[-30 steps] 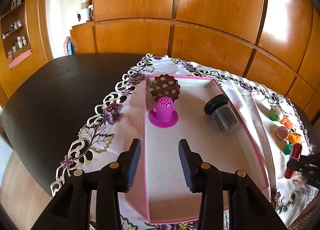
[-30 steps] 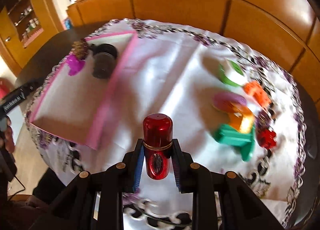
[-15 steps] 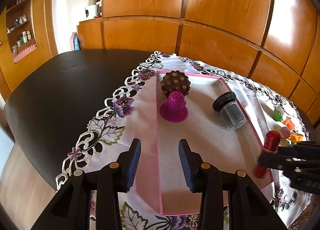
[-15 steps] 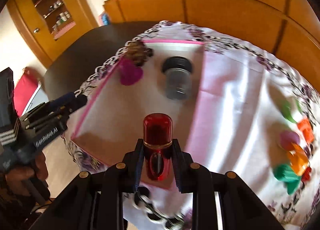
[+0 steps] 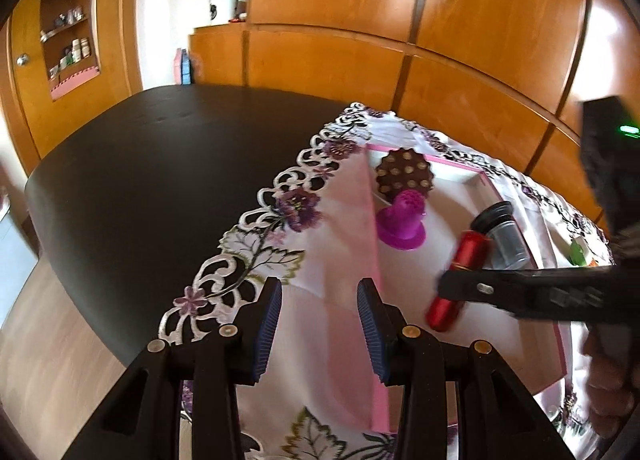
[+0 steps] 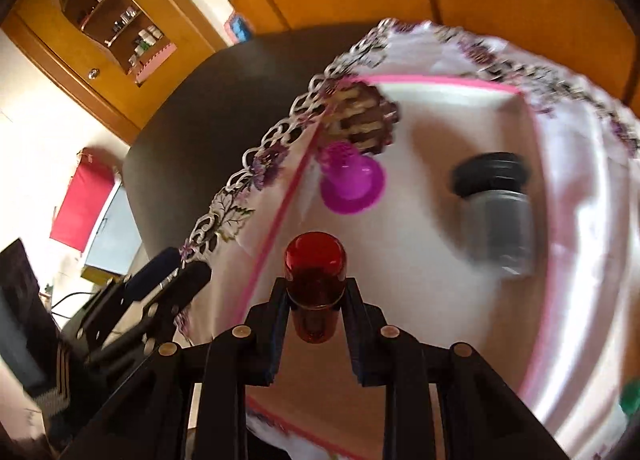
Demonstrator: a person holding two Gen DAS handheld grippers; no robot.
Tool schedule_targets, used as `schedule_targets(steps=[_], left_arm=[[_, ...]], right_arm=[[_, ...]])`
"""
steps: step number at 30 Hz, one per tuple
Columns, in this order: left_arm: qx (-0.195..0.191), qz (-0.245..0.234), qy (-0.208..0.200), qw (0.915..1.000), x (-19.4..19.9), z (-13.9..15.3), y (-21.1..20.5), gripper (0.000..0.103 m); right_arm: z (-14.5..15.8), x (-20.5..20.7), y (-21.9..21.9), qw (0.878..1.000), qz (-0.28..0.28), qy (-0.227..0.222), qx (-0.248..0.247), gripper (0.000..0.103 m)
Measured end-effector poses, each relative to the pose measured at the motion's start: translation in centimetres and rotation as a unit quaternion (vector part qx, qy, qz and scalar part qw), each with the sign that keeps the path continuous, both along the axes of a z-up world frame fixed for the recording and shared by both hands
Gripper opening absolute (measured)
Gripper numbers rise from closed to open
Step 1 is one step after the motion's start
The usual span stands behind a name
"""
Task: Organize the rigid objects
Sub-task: 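Carry the red cylinder into the tray and release it with the right gripper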
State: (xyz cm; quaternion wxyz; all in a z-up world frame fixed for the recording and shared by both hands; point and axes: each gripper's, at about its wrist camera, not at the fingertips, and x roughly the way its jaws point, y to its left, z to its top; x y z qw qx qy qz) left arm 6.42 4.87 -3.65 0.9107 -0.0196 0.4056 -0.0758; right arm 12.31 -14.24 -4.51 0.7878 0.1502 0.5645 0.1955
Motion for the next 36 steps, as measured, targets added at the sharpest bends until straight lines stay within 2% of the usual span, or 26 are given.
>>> schedule_targets(steps=[5,12,17,23,36], left_arm=[[-0.001,0.003,0.008,1.0000,0.2,-0.6,0.3,0.040],[0.003,0.001,0.009,1.0000,0.2,-0.8,0.1,0.040],[0.004,0.000,0.001,1.0000,-0.3,-0.3,-0.2,0.045],[0.004,-0.006,-0.009,0.9999,-0.9,0.7,-0.7,0.045],[0.011,-0.032,-0.017,0.9993,-2.5,1.7,-2.5,0.050]], right_arm=[[-2.1,1.5,1.9,1.000,0.006,0.012,-0.019,0.029],[-1.6,0.0,2.2,0.999,0.024,-0.005,-0.021,0.030],[0.1,-1.2,1.9,0.998,0.019,-0.042,-0.037,0.032],[2.0,-2.5,0.7,0.994,-0.003,-0.081,-0.076,0.034],[4.7,-5.4,-3.5,0.981,-0.056,-0.135,-0.129,0.034]])
